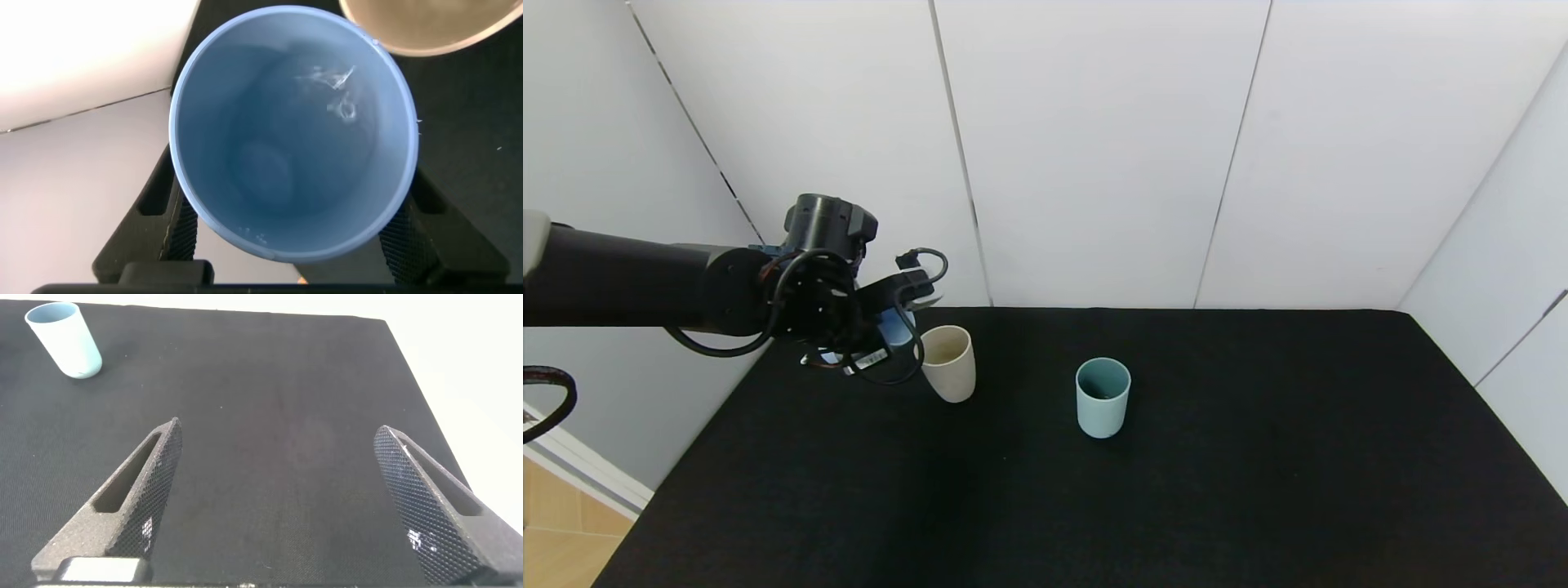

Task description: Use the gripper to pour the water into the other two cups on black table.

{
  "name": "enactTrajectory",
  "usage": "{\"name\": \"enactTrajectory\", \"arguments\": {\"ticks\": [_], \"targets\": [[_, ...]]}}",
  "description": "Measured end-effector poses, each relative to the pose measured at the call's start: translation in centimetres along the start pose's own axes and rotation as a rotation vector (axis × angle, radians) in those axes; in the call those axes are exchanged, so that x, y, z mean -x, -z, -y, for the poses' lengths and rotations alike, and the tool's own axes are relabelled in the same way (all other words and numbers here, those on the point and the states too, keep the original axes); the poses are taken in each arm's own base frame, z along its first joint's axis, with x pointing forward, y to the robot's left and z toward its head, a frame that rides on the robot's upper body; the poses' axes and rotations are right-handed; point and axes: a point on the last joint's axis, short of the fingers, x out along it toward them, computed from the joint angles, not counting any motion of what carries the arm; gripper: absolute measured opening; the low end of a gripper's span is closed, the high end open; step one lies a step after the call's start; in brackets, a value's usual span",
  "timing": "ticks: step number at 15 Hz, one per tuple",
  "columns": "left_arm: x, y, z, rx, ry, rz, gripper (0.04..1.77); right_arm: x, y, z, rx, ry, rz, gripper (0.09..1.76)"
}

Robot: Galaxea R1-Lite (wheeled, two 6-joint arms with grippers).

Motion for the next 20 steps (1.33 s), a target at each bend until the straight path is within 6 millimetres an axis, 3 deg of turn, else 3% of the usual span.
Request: {"name": "enactTrajectory", "arguments": {"ticks": [20], "targets": [[0.4, -1.5, 1.2, -0.106, -0.073, -0.082, 1.23, 0.0, 0.0, 0.0, 0.000, 0.000, 0.000, 1.71]]}}
